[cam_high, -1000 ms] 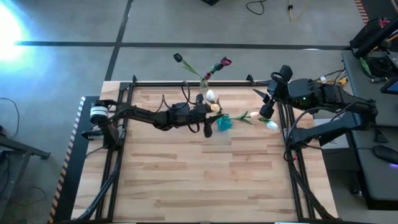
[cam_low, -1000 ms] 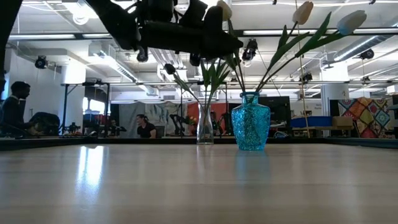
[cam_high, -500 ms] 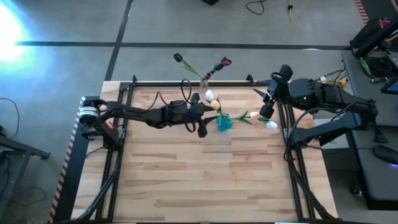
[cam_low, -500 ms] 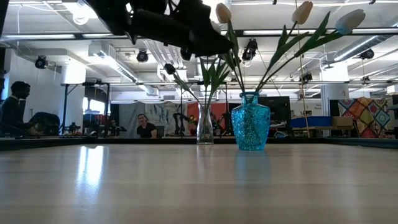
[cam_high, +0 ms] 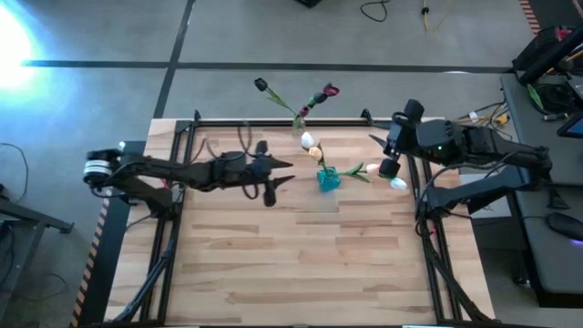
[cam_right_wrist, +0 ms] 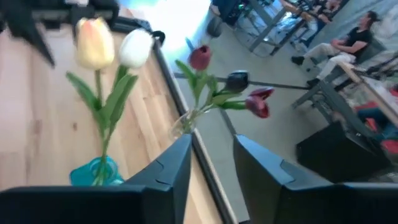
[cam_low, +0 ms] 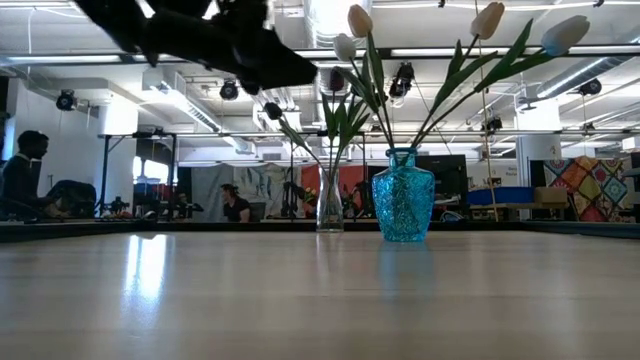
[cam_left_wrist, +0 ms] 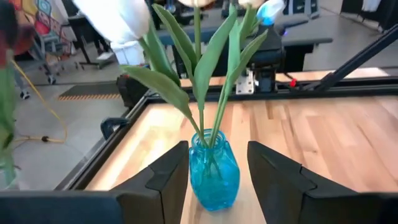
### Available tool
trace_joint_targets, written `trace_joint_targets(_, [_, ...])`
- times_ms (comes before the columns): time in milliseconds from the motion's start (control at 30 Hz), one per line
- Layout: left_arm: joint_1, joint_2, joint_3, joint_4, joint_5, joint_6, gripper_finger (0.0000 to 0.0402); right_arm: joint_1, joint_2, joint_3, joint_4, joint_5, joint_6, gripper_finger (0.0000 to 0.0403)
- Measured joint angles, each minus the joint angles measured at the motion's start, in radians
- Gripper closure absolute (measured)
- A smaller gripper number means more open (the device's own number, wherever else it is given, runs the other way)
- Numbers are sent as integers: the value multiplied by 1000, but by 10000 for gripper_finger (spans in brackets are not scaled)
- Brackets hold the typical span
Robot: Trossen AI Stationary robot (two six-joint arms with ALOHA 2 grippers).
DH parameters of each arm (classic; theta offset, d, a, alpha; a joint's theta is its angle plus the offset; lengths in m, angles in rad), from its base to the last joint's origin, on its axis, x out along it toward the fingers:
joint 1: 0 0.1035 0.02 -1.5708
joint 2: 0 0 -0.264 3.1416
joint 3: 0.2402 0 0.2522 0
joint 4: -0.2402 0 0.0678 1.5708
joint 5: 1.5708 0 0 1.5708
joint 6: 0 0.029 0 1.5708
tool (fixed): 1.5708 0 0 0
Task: Sort flowers into vase by color
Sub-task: Return to Home Position
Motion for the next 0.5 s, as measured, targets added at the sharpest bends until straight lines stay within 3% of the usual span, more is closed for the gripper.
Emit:
trace_joint_targets(233, [0,-193,-183,34,-6,-1,283,1,-77,-161,164,-89,-24,382])
trace_joint_targets(500, [1,-350,-306,65,-19,-23,341,81,-150,-313,377,-217,-16,390])
